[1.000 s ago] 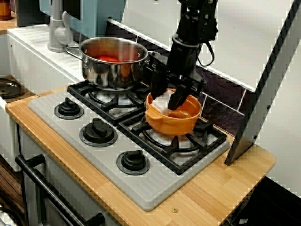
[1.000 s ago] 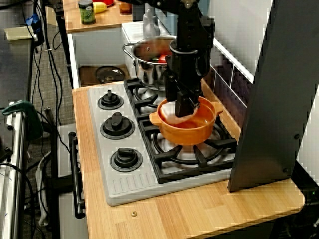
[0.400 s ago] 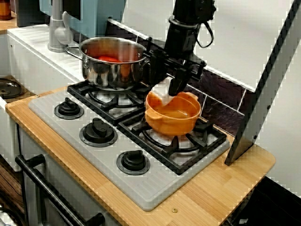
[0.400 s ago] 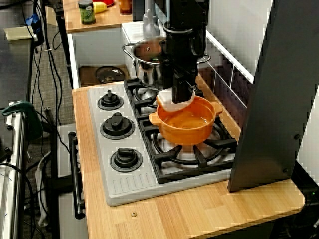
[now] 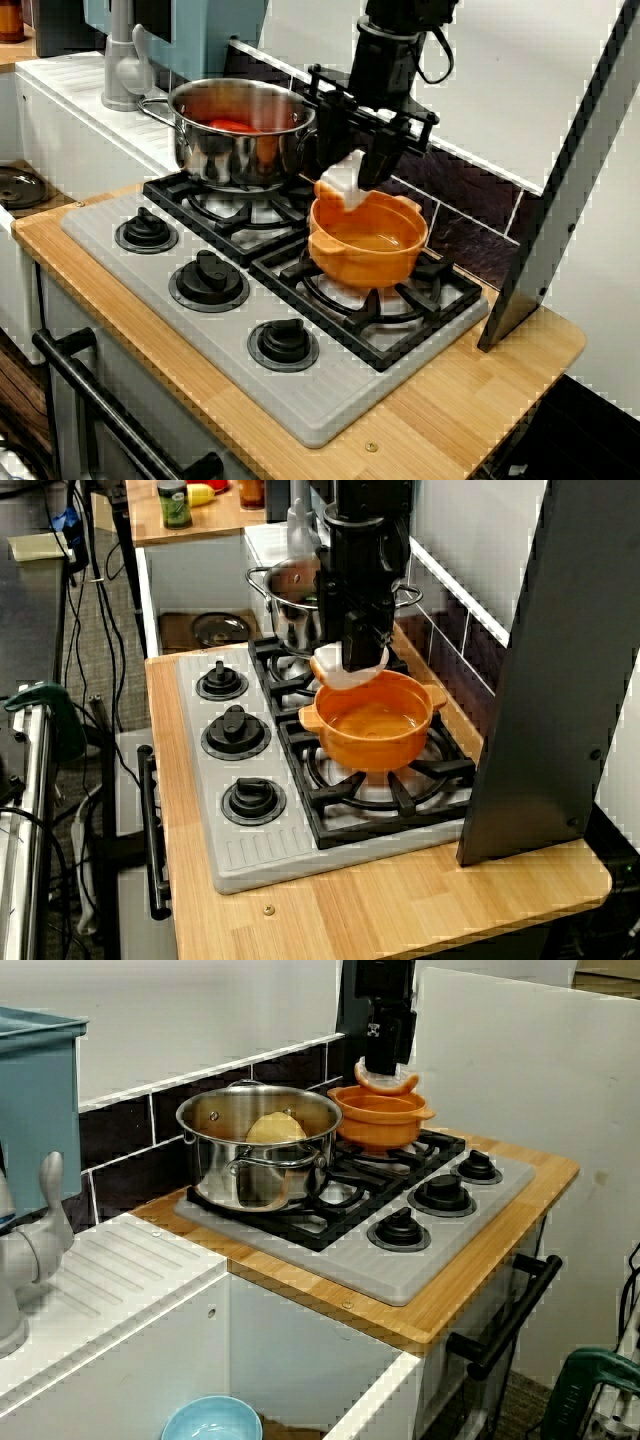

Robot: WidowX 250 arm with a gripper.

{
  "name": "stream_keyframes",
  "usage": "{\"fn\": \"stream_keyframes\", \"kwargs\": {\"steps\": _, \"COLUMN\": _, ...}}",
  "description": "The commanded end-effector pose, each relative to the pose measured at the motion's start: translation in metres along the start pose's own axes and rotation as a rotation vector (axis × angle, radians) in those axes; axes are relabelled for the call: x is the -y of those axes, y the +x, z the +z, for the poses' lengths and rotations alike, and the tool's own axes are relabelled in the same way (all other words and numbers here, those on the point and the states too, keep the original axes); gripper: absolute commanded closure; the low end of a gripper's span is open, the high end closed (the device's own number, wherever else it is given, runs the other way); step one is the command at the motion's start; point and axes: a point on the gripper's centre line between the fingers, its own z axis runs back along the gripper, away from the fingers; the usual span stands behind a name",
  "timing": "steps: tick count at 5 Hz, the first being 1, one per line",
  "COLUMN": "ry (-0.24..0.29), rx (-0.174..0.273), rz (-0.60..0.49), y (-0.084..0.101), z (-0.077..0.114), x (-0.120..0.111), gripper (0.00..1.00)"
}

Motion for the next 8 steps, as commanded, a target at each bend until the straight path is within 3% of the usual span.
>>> {"fn": "stream_keyframes", "kwargs": {"steps": 1, "ry": -0.056, "rx": 0.128, "rz": 0.039, "y": -0.004, "z": 0.056, "x": -0.022, "gripper": 1.00}}
{"fn": "stream_keyframes", "kwargs": {"steps": 6, "ry": -0.020, "rx": 0.173, "rz": 0.136, "y": -0.008, "z": 0.075, "x": -0.075, "gripper": 1.00}}
{"fn": "stream_keyframes", "kwargs": {"steps": 8, "ry": -0.010, "rx": 0.185, "rz": 0.173, "y": -0.008, "z": 0.073, "x": -0.098, "gripper": 1.00}}
